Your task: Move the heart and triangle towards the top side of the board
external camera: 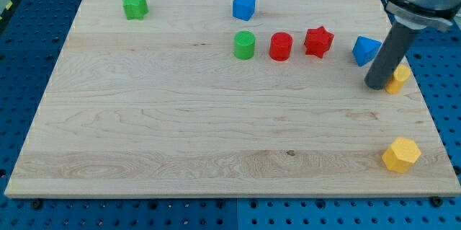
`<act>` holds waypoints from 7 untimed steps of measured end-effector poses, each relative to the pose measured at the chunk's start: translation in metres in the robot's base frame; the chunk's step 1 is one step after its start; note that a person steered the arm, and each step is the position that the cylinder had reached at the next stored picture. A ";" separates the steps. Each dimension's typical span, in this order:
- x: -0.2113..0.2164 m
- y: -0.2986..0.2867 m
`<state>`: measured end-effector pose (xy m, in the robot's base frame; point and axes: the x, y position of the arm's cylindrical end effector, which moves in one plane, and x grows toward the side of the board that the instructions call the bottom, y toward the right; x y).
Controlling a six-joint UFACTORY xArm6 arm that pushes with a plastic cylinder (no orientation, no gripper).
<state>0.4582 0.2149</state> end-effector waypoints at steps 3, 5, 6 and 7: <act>-0.025 0.012; 0.044 -0.011; 0.063 0.032; 0.017 0.063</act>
<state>0.4755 0.2779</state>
